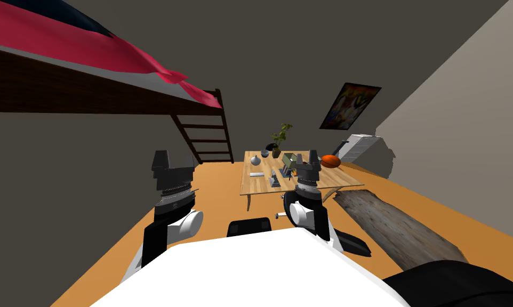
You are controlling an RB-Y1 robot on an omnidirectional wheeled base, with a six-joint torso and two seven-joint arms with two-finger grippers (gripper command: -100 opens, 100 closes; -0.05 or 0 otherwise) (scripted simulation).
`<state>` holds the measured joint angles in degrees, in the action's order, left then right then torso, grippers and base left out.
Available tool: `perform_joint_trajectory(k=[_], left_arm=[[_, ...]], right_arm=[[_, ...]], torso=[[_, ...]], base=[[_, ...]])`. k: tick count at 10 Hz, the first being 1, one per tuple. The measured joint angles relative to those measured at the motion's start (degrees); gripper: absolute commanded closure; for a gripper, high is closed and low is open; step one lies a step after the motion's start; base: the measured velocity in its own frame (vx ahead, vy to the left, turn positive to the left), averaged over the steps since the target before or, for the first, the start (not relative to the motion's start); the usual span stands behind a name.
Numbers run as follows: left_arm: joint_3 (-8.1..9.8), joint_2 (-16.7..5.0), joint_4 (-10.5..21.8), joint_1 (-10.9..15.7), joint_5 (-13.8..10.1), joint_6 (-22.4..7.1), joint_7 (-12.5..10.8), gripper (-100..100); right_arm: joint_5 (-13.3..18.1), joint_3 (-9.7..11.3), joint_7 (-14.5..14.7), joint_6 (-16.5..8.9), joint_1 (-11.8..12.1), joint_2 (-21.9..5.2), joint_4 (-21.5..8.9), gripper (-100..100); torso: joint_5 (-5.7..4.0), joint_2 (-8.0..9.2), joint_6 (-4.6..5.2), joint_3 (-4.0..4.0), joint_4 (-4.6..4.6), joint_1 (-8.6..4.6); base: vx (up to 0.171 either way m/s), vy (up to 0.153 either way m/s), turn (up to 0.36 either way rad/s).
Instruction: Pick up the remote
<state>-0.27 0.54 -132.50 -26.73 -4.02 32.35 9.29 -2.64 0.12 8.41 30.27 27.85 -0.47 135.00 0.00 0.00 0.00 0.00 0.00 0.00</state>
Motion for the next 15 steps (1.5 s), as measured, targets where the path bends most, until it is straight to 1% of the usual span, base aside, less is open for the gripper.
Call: perform_joint_trajectory(k=[2,3,4,5,6,7,8,9,10,11,12,13,14,15], left_arm=[[-0.01,0.01,0.00,0.01,0.00,0.00,0.00,0],[-0.01,0.01,0.00,0.01,0.00,0.00,0.00,0],[-0.02,0.02,0.00,0.01,0.00,0.00,0.00,0],[-0.02,0.02,0.00,0.01,0.00,0.00,0.00,0],[-0.02,0.02,0.00,0.02,0.00,0.00,0.00,0],[-0.03,0.02,0.00,0.02,0.00,0.00,0.00,0],[-0.03,0.02,0.00,0.01,0.00,0.00,0.00,0],[-0.01,0.02,0.00,0.00,0.00,0.00,0.00,0],[-0.01,0.01,0.00,0.00,0.00,0.00,0.00,0],[-0.01,0.01,0.00,0.00,0.00,0.00,0.00,0],[-0.01,0.01,0.00,0.01,0.00,0.00,0.00,0],[-0.02,0.02,0.00,0.01,0.00,0.00,0.00,0],[-0.01,0.01,0.00,0.00,0.00,0.00,0.00,0],[-0.02,0.02,0.00,0.00,0.00,0.00,0.00,0]], right_arm=[[1.06,-0.02,-0.15,-0.05,0.76,-2.19,-0.76,-100],[1.90,-0.01,-0.28,-0.19,1.60,-3.55,-1.13,-100],[3.30,0.72,-0.15,-0.11,3.11,-4.65,-1.40,-100],[4.58,0.70,-0.22,-0.30,4.08,-6.18,-2.09,-100],[6.06,0.55,-0.34,-0.69,4.40,-7.73,-3.61,-100],[7.93,1.11,-0.16,-0.45,5.98,-9.02,-5.04,-100],[9.61,1.17,-0.13,-0.24,7.33,-10.70,-6.61,-100],[10.68,1.31,-0.12,-0.32,8.15,-11.39,-7.01,-100],[12.16,1.35,-0.12,-0.19,9.72,-12.64,-7.72,-100],[13.07,1.50,-0.01,-0.18,9.82,-13.12,-8.72,-100],[14.70,1.74,0.22,-0.50,10.05,-14.18,-10.32,-100],[16.30,1.44,0.29,-0.64,9.80,-16.05,-13.17,-100],[17.68,1.87,0.60,-0.39,11.32,-16.51,-13.72,-100],[19.35,1.96,0.93,0.13,12.75,-17.77,-15.34,-100]], torso=[[0.06,0.09,-0.01,0.05,0.02,0.31],[0.10,0.09,-0.01,0.05,0.02,0.46],[0.14,0.16,-0.01,0.09,0.03,0.66],[0.18,0.31,-0.01,0.17,0.06,0.82],[0.21,0.36,-0.02,0.20,0.08,0.93],[0.22,0.35,-0.02,0.20,0.08,0.94],[0.23,0.22,-0.02,0.14,0.05,1.00],[0.19,0.11,0.01,0.07,0.03,0.71],[0.14,0.04,-0.01,0.03,0.01,0.57],[0.11,0.05,0.00,0.03,0.01,0.41],[0.10,0.10,-0.02,0.06,0.02,0.43],[0.15,0.08,-0.02,0.05,0.02,0.70],[0.18,0.09,0.02,0.05,0.02,0.69],[0.17,-0.01,-0.01,0.00,0.00,0.69]], base=[[-0.024,0.112,0.075],[-0.040,0.180,0.090],[-0.092,0.223,0.096],[-0.095,0.250,0.113],[-0.078,0.245,0.173],[-0.032,0.266,0.167],[0.003,0.174,0.008],[0.017,0.143,0.111],[0.003,0.105,0.054],[-0.015,0.122,0.145],[-0.006,0.213,0.210],[0.005,0.189,0.053],[0.039,0.188,0.144],[0.056,0.208,0.253]])
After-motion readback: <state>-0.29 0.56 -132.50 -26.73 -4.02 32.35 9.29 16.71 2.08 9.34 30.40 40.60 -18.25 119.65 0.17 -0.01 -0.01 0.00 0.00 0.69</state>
